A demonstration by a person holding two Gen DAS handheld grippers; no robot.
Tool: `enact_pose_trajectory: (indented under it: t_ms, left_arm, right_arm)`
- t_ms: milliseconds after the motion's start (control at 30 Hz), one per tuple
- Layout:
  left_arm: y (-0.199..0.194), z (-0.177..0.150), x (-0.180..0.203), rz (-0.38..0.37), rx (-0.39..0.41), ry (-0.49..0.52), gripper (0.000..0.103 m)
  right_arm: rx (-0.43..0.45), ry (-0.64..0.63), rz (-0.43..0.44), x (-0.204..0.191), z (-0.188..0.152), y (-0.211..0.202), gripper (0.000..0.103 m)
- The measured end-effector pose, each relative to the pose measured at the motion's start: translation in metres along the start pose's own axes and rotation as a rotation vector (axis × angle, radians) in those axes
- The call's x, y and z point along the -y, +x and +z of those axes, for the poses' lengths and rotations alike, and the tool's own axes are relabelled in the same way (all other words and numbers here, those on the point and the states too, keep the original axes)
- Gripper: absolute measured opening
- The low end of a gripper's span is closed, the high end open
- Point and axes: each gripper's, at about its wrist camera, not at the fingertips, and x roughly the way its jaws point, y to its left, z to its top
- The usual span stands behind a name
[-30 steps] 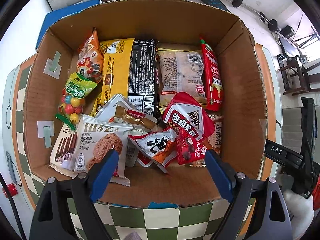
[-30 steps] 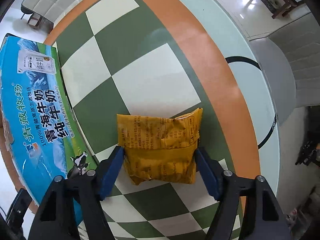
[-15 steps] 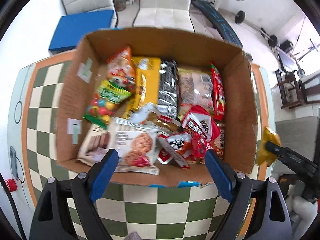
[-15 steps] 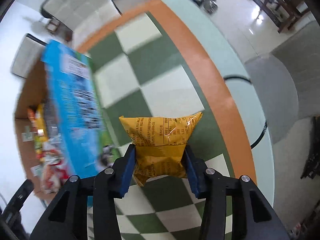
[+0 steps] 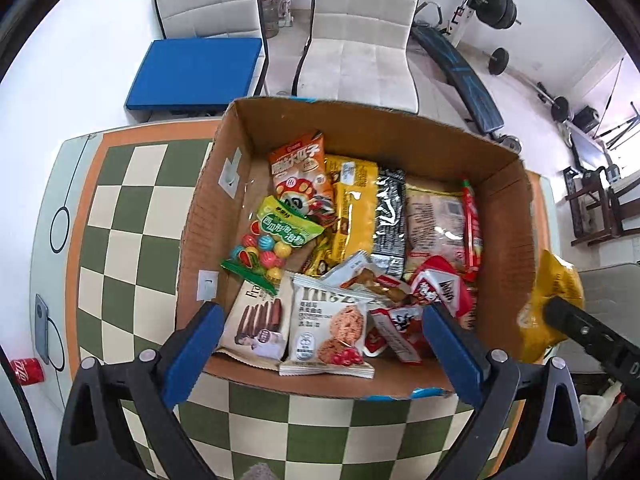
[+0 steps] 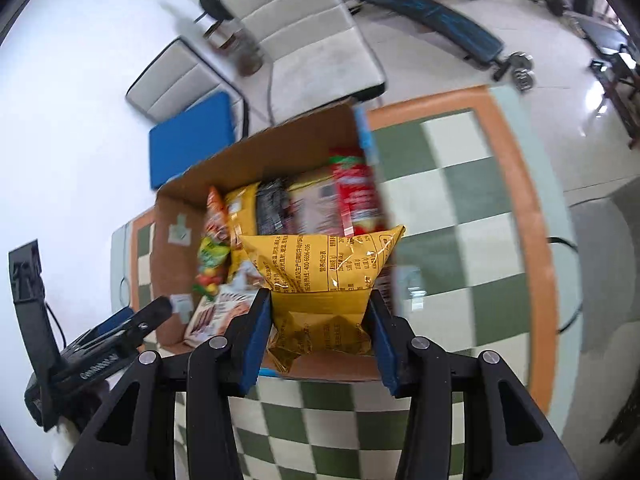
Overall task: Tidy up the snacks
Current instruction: 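Drop the yellow bag into the box and open the right gripper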
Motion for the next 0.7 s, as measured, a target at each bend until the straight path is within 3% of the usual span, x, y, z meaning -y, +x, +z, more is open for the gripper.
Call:
enact_pose_trajectory:
  t_ms: [433, 600, 667, 700]
  left_arm:
    - [0.035, 0.000, -0.013, 0.033, -0.061, -0.007, 0.102]
    - [0.037, 0.001, -0.015, 0.032, -0.063, -0.006, 0.102]
    - [0.036, 0.002, -0.015, 0.028, -0.063, -0.007, 0.102]
    - [0.035, 0.003, -0.015, 0.031, -0.060, -0.007, 0.102]
  right_arm:
    - [-0.105, -0.018, 0.017, -0.022, 0.013, 0.075, 0.051]
    - [-0.127, -0.021, 0.004, -0.028, 0.017, 0.084, 0.061]
    - [-0.126, -0.016, 0.006, -0.027, 0.018, 0.084, 0.079]
    - [-0.125, -0.014, 0.006, -0.027, 0.018, 0.084, 0.082]
